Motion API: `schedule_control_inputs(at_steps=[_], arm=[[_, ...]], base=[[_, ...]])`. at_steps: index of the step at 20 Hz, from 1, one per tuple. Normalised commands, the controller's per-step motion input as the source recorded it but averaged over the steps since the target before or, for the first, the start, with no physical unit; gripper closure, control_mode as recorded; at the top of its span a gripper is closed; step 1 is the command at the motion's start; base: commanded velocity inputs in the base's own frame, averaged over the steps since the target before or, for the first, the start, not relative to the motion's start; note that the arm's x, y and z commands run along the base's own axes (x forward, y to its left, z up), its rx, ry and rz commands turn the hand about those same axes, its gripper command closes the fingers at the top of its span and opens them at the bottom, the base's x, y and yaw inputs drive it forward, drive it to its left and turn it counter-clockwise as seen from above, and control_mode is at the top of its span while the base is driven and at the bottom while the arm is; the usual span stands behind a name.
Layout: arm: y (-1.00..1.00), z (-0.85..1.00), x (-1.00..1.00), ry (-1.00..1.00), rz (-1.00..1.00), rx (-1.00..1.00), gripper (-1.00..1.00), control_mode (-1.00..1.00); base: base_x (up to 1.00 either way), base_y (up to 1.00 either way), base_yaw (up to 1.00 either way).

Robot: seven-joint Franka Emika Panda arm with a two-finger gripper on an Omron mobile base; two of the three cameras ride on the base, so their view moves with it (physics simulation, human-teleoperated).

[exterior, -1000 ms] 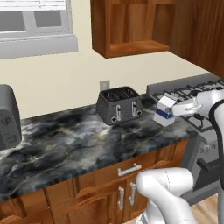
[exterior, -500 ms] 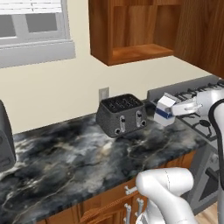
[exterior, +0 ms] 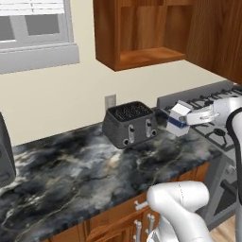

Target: Pick the milk, bottled water from the counter and place them in the open cabinet.

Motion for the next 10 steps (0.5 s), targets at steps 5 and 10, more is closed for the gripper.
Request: schedule_control_inputs(at_steps=[5, 10], arm=[[0.00, 0.01, -0.11, -0.04, -0.03, -0.01, 1.00, -1.00], [0.00, 0.27, -0.24, -0.03, -0.14, -0.05, 1.00, -1.00]], base=[[-0.05, 0.00, -0.04], [0.00, 0.00, 0.00]])
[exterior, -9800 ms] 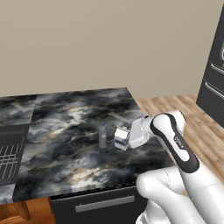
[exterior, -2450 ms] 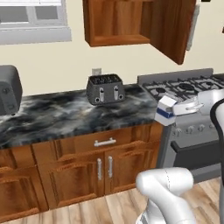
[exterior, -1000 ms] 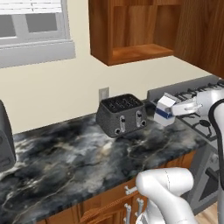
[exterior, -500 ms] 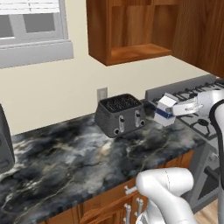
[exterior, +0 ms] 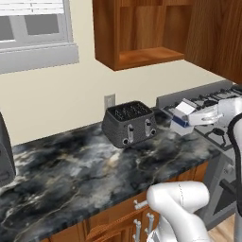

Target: Pick the milk, bottled water from the counter and place them in the open cabinet.

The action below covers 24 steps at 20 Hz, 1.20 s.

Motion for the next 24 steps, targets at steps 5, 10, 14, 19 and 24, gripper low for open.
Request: schedule_control_inputs(at_steps=[5, 10, 14, 19, 24], arm=[[0.00, 0.44, -0.05, 0.00, -0.18, -0.10, 1.00, -1.00], [0.00, 0.49, 0.00, 0.00, -0.16, -0.12, 1.00, -1.00], [-0.01, 0.45, 0.00, 0.00, -0.12, -0.10, 1.00, -1.00], [-0.11, 0.36, 0.00, -0.01, -0.06, -0.05, 1.00, -1.00], [-0.06, 0.27, 0.01, -0.02, 0.00, -0.03, 1.00, -1.00]], base=[[0.00, 0.00, 0.00], [0.00, 0.00, 0.00], [0.00, 0.00, 0.00], [0.00, 0.00, 0.00], [0.00, 0.00, 0.00]])
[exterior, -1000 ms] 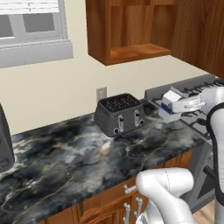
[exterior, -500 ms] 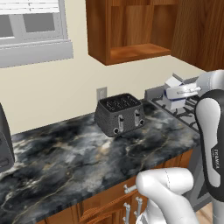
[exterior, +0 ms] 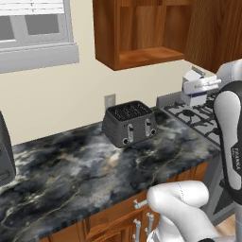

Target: Pick the milk, bottled water from the counter and place them in the open cabinet.

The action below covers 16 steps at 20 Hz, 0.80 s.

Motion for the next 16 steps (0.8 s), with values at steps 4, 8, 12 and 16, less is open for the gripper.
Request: schedule_control_inputs(at_steps=[4, 8, 12, 16], arm=[[-0.03, 0.18, 0.03, 0.00, 0.00, -0.01, 1.00, -1.00], [0.00, 0.12, 0.01, -0.02, 0.00, -0.01, 1.00, -1.00], [0.00, 0.08, 0.09, -0.11, 0.00, -0.01, 1.00, -1.00], [0.00, 0.20, 0.34, -0.05, 0.00, 0.00, 1.00, -1.00]], base=[[0.00, 0.00, 0.00], [0.00, 0.00, 0.00], [0.00, 0.00, 0.00], [0.00, 0.00, 0.00]])
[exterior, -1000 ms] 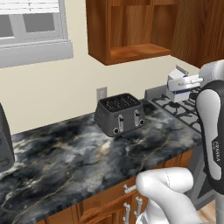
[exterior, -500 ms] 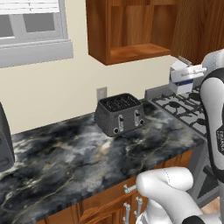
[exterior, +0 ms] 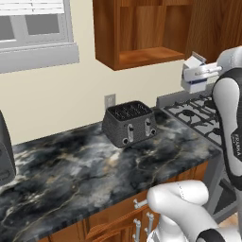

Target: Pick the milk, bottled water from the counter and place them in the open cabinet.

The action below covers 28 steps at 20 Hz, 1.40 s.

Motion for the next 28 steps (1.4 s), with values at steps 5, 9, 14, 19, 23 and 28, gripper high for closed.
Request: schedule_control_inputs(at_steps=[5, 9, 14, 19, 23, 28], arm=[[0.00, 0.25, 0.43, 0.00, 0.00, -0.01, 1.00, -1.00], [0.00, 0.29, 0.46, 0.00, 0.00, 0.00, 1.00, -1.00], [0.00, 0.14, 0.52, 0.00, 0.00, 0.00, 1.00, -1.00], [0.00, 0.01, 0.51, -0.01, 0.00, 0.00, 1.00, -1.00], [0.00, 0.00, 0.53, 0.00, 0.00, 0.00, 1.00, -1.00], [0.00, 0.00, 0.55, 0.00, 0.00, 0.00, 1.00, -1.00]], base=[[0.00, 0.00, 0.00], [0.00, 0.00, 0.00], [0.00, 0.00, 0.00], [0.00, 0.00, 0.00], [0.00, 0.00, 0.00], [0.00, 0.00, 0.00]])
